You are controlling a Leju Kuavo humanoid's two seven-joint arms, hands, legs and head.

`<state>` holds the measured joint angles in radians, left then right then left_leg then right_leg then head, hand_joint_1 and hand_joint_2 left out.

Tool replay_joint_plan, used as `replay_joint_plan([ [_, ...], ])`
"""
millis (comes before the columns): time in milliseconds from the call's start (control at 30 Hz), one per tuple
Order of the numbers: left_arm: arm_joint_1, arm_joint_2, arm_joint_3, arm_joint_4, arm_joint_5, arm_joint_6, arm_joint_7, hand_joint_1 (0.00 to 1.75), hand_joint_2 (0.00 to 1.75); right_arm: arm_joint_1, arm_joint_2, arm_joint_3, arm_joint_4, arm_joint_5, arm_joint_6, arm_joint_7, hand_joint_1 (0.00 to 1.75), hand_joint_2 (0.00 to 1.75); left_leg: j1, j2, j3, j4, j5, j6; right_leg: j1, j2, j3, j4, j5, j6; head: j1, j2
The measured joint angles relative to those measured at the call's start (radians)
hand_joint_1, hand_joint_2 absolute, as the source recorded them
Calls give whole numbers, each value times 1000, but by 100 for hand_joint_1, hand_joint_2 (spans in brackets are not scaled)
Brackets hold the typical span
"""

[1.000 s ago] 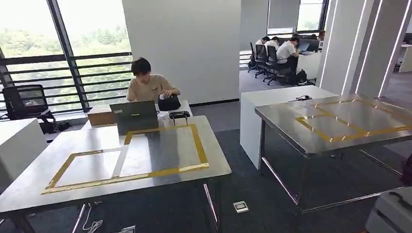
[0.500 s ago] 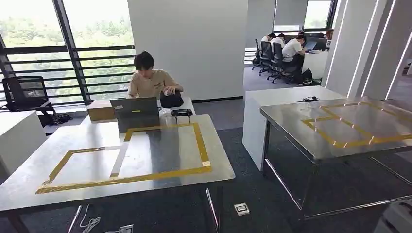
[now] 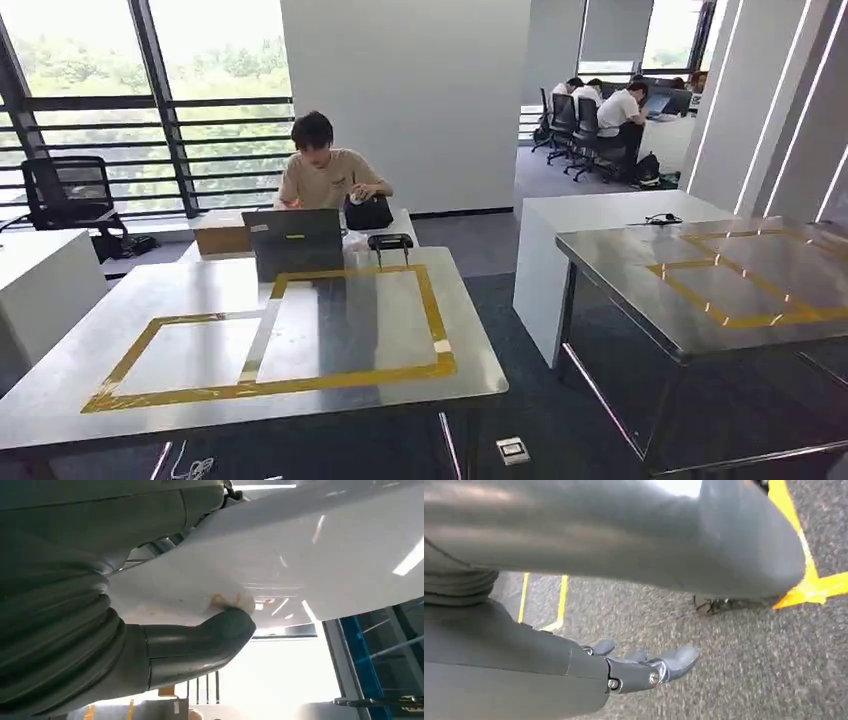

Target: Take the parts from the cabinet and place them on the table.

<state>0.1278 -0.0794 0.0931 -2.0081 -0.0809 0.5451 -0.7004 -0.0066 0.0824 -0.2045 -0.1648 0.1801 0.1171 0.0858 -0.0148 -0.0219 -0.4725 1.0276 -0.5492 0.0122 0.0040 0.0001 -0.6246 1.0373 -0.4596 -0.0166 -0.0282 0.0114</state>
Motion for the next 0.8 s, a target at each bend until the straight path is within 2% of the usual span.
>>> replay_joint_plan([
  [33,-1,-2,0,-1,0,0,1,175,175,0,0,0,0,0,0,-1,0,0,-2,0,9,-4,-6,-5,-4,-1,18,-1,1,-7,1,0],
  [67,0,-1,0,-3,0,0,1,175,175,-1,3,0,0,0,0,-1,0,0,-1,3,3,14,-12,-9,-10,-1,35,-9,-1,-12,2,0],
  [100,-2,-2,0,-4,0,0,-1,175,175,-2,0,0,0,0,0,-2,0,0,-2,7,-22,67,-11,-15,-12,-2,47,-10,-7,-16,-2,0],
  [133,-5,-1,0,-4,0,0,-1,175,175,-5,0,0,0,0,0,-2,0,0,5,9,-69,140,-23,-26,-14,-1,54,-11,-14,-19,-2,0],
  [167,-2,-1,0,-4,0,0,0,175,175,-5,0,0,0,0,0,-1,0,0,12,11,-131,220,-58,-35,-16,-1,61,-11,-23,-18,-2,0],
  [200,1,-2,0,-2,0,0,0,175,175,-5,0,0,0,0,0,-1,0,0,18,12,-172,265,-93,-39,-17,-1,67,-10,-31,-16,-3,0],
  [233,2,-2,0,-2,0,0,0,175,175,-3,0,0,0,0,0,-1,0,0,23,13,-198,281,-110,-45,-20,-1,75,-10,-39,-13,-2,0],
  [267,2,-2,0,-2,-1,0,0,175,175,-1,0,0,0,0,0,-1,0,0,28,15,-207,261,-104,-50,-24,0,88,-10,-49,-9,-2,0],
  [300,2,-2,0,-2,-3,1,0,175,175,0,0,0,0,0,0,-2,0,0,32,17,-199,210,-71,-55,-29,0,103,-10,-60,-3,-3,0],
  [333,3,-2,0,-2,-5,1,0,175,175,0,0,0,0,0,0,-2,0,0,37,19,-182,144,-20,-61,-35,0,117,-9,-71,3,-2,0],
  [367,4,-2,0,-3,-6,1,0,175,175,-1,0,0,0,0,0,-3,0,0,43,22,-160,60,56,-67,-42,0,130,-8,-84,12,-3,0],
  [400,6,-2,0,-2,-6,1,0,175,175,0,-1,0,0,0,0,-3,0,0,47,36,-155,22,128,-73,-39,0,136,-7,-95,23,-3,0],
  [433,6,-2,-1,1,-6,1,0,175,175,-1,-3,0,0,0,0,-2,0,0,41,44,-162,24,77,-56,-39,2,144,-6,-101,30,-6,0],
  [467,8,-2,-1,0,-8,1,1,175,175,-3,-2,0,0,1,1,-1,0,0,36,42,-154,28,96,-41,-36,-3,141,-14,-110,42,-5,0],
  [500,10,-3,0,-2,-10,1,1,175,175,-3,0,0,0,1,1,-2,0,0,39,37,-160,26,92,-29,-35,-5,157,-6,-102,51,-3,0],
  [533,8,-3,0,-2,-14,-1,1,175,175,-3,0,0,0,1,1,-1,0,0,38,33,-147,27,90,-19,-37,-6,161,-8,-99,56,-4,0],
  [567,10,-4,0,-5,-18,-2,1,175,175,-6,0,0,0,1,1,-1,0,0,40,28,-136,22,87,-11,-41,-7,152,8,-98,59,0,1],
  [600,9,-6,0,-7,-20,-2,2,175,175,-8,0,0,0,1,1,-2,0,0,38,30,-127,21,81,-3,-40,-5,130,56,-98,58,1,0],
  [633,7,-6,0,-8,-24,-2,2,175,175,-11,0,0,0,1,2,-2,0,0,36,29,-121,20,76,4,-38,-5,87,124,-111,57,2,0],
  [667,7,-6,-1,-8,-25,-3,2,175,175,-11,0,0,0,0,2,-2,0,0,32,29,-118,20,70,9,-35,-5,38,192,-138,57,3,1],
  [700,8,-8,-1,-8,-25,-3,5,175,175,-11,0,0,0,0,2,-2,0,0,28,28,-112,20,62,14,-29,-5,-19,264,-181,54,2,0],
  [733,8,-8,-1,-8,-26,-4,7,175,175,-9,0,0,0,0,2,-2,0,0,23,26,-104,20,54,17,-24,-4,-55,298,-208,50,3,0],
  [767,8,-10,-1,-8,-27,-5,7,175,175,-7,0,0,0,0,1,-2,0,0,17,23,-94,20,46,19,-19,-4,-74,297,-212,43,3,0],
  [800,8,-10,-1,-8,-28,-7,10,175,175,-5,0,0,0,0,1,-2,0,0,13,21,-82,20,37,21,-14,-3,-77,265,-193,34,4,0],
])
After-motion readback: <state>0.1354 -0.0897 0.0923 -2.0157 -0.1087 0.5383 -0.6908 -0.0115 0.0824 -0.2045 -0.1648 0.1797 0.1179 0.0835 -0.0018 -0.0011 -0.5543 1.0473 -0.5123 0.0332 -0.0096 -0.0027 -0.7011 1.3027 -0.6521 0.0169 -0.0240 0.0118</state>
